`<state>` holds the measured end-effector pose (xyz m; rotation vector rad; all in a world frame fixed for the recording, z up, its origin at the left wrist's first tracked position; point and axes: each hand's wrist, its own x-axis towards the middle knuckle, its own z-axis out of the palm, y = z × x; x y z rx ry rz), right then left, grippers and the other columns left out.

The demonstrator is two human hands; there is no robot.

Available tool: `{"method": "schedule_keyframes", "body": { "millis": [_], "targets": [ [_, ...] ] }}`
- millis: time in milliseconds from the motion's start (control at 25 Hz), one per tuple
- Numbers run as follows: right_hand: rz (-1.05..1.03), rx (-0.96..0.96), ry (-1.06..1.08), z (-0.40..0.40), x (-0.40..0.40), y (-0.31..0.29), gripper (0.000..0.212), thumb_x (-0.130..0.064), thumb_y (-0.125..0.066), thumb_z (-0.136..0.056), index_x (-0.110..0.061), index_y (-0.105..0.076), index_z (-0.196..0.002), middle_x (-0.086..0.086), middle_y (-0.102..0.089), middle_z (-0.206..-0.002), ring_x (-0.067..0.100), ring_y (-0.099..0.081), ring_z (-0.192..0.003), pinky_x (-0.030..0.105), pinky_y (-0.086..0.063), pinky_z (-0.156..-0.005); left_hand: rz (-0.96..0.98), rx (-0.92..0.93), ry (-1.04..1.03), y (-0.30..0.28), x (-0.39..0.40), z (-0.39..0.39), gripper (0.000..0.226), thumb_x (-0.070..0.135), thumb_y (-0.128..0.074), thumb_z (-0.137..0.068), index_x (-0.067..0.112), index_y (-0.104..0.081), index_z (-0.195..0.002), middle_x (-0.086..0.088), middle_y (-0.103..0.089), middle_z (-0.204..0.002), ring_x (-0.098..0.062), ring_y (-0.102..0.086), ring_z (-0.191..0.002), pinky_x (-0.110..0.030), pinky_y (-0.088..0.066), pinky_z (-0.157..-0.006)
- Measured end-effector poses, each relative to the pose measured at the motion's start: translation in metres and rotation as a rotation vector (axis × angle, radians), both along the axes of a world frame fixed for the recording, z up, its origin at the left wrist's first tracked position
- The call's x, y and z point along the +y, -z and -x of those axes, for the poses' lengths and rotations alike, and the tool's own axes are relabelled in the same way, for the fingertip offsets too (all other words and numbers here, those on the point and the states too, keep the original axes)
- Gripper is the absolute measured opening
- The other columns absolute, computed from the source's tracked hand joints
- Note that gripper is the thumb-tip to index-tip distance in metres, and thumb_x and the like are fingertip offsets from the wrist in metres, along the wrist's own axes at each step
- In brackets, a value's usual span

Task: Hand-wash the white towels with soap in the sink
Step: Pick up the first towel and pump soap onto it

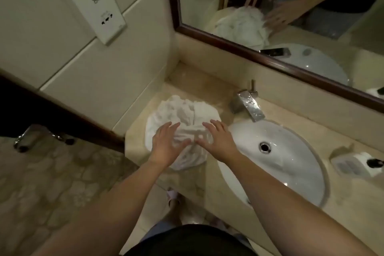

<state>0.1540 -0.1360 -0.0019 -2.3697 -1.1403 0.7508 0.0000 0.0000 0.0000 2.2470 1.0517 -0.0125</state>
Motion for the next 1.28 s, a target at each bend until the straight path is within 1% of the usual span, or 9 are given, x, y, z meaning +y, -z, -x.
{"method": "schedule_keyframes", "body": {
  "millis": [320,480,560,640,720,800,960,1120,1280],
  "targets": [
    [0.043,0.010,0.306,-0.005,0.061,0.022,0.069,-0.053,-0.060,-0.091,-0.015,-0.043,-0.146,0.012,-0.038,-0.152,0.032,-0.029,-0.142,0.041,-0.024,-0.117,0.115,0.079,0.131,0.022,0.080,-0.018,0.075,0.062,-0.062,-0.087,0.034,-0.035,-0.151,0.002,-0.024,-0.162,-0.018,-0.017,-0.150,-0.041,-0.015,-0.121],
    [0.044,0.099,0.561,-0.002,0.068,0.034,0.063,-0.038,-0.065,-0.092,-0.005,-0.043,-0.141,0.020,-0.040,-0.144,0.038,-0.043,-0.130,0.041,-0.036,-0.107,0.225,0.039,0.138,0.038,0.087,-0.029,0.081,0.064,-0.064,-0.080,0.026,-0.043,-0.148,-0.004,-0.040,-0.153,-0.022,-0.034,-0.142,-0.043,-0.027,-0.118],
    [0.026,0.191,0.681,0.001,0.071,0.034,0.060,-0.036,-0.067,-0.091,-0.005,-0.045,-0.137,0.018,-0.048,-0.135,0.035,-0.052,-0.119,0.038,-0.042,-0.099,0.214,-0.017,0.085,0.043,0.086,-0.030,0.064,0.050,-0.072,-0.084,0.022,-0.054,-0.138,-0.006,-0.053,-0.139,-0.025,-0.046,-0.130,-0.042,-0.036,-0.111],
    [-0.042,0.201,0.755,0.004,0.074,0.034,0.041,-0.030,-0.066,-0.091,-0.007,-0.056,-0.124,0.011,-0.059,-0.117,0.030,-0.059,-0.107,0.034,-0.046,-0.090,0.157,-0.099,0.068,0.046,0.089,-0.032,0.034,0.035,-0.075,-0.085,0.018,-0.067,-0.114,-0.005,-0.061,-0.114,-0.028,-0.057,-0.111,-0.041,-0.046,-0.098],
    [-0.129,0.107,0.734,0.010,0.075,0.032,0.015,-0.019,-0.061,-0.092,-0.008,-0.064,-0.101,0.006,-0.061,-0.099,0.027,-0.061,-0.093,0.033,-0.047,-0.081,0.133,-0.118,0.080,0.046,0.093,-0.033,0.012,0.025,-0.073,-0.088,0.015,-0.067,-0.091,0.000,-0.058,-0.096,-0.027,-0.061,-0.095,-0.038,-0.049,-0.084],
    [-0.197,0.059,0.698,0.014,0.073,0.028,0.009,-0.013,-0.058,-0.091,-0.006,-0.064,-0.091,0.006,-0.059,-0.093,0.026,-0.059,-0.086,0.035,-0.048,-0.077,0.149,-0.098,0.073,0.043,0.096,-0.032,0.010,0.022,-0.069,-0.091,0.013,-0.065,-0.087,0.002,-0.057,-0.095,-0.023,-0.060,-0.091,-0.035,-0.049,-0.080],
    [-0.328,0.055,0.718,0.016,0.064,0.008,0.006,-0.011,-0.054,-0.095,-0.006,-0.057,-0.093,0.010,-0.062,-0.089,0.027,-0.058,-0.083,0.040,-0.048,-0.076,0.072,-0.206,0.093,0.027,0.084,-0.024,0.009,0.015,-0.060,-0.096,0.007,-0.062,-0.096,-0.001,-0.057,-0.110,-0.011,-0.050,-0.097,-0.018,-0.038,-0.083],
    [-0.466,0.088,0.633,0.020,0.061,-0.029,0.007,-0.011,-0.051,-0.097,-0.009,-0.051,-0.090,0.004,-0.057,-0.079,0.019,-0.053,-0.073,0.040,-0.045,-0.071,0.206,-0.361,-0.068,-0.003,0.062,-0.019,0.010,0.021,-0.053,-0.101,0.017,-0.059,-0.107,0.002,-0.064,-0.106,-0.014,-0.061,-0.097,-0.026,-0.050,-0.082],
    [-0.558,0.166,0.551,0.026,0.067,-0.069,0.005,-0.011,-0.052,-0.095,-0.011,-0.054,-0.091,-0.007,-0.056,-0.076,0.006,-0.051,-0.069,0.030,-0.044,-0.067,0.444,-0.323,-0.011,-0.044,0.048,-0.033,0.021,0.042,-0.056,-0.099,0.025,-0.066,-0.108,0.014,-0.066,-0.103,-0.002,-0.060,-0.095,-0.013,-0.044,-0.077]
  ]
}}
